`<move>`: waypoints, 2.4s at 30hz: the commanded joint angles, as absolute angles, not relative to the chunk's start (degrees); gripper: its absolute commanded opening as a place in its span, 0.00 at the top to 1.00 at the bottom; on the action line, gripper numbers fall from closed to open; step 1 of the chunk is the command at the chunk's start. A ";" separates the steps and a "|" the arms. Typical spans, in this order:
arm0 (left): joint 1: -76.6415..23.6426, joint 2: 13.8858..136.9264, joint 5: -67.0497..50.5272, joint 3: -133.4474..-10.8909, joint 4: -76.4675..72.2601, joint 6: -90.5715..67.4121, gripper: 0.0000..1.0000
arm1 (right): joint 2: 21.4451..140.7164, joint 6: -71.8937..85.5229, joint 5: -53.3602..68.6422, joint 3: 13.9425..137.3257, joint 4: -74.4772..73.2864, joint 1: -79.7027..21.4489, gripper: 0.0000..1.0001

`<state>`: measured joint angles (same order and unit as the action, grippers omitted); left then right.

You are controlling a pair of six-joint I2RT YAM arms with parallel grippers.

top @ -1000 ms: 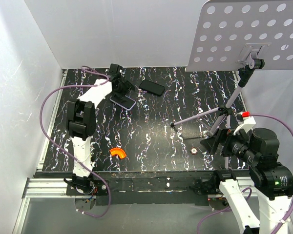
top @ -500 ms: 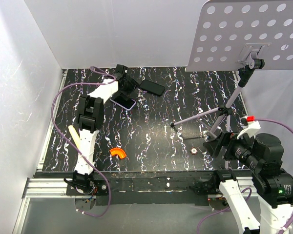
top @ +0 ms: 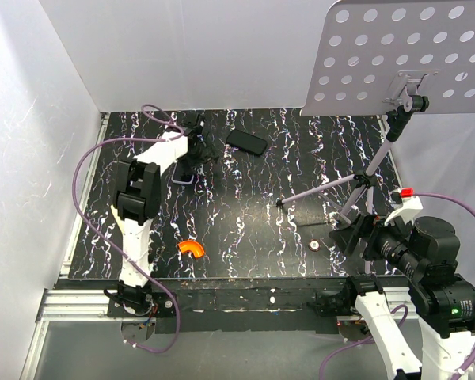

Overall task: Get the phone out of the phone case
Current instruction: Adjust the phone at the center of the board, then pick up the phone at the center of the board.

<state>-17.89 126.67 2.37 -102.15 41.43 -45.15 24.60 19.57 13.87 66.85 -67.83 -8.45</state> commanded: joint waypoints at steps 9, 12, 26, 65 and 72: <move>-17.31 109.16 1.40 -96.50 39.37 -8.99 0.02 | 23.73 20.57 14.85 64.95 -65.83 -8.79 0.00; -16.88 112.31 2.97 -99.75 42.27 -0.19 0.02 | 23.38 20.65 15.03 64.69 -65.92 -8.79 0.00; -15.91 124.45 10.02 -109.34 47.55 8.09 0.02 | 23.03 20.21 14.68 64.78 -66.97 -8.79 0.00; -15.82 113.41 -4.81 -92.92 44.22 -10.71 0.96 | 30.23 25.74 17.48 54.15 -64.70 -8.79 0.06; -23.28 95.82 -16.16 -75.00 29.04 -18.01 1.00 | 31.72 30.67 24.43 46.76 -55.91 -9.75 0.03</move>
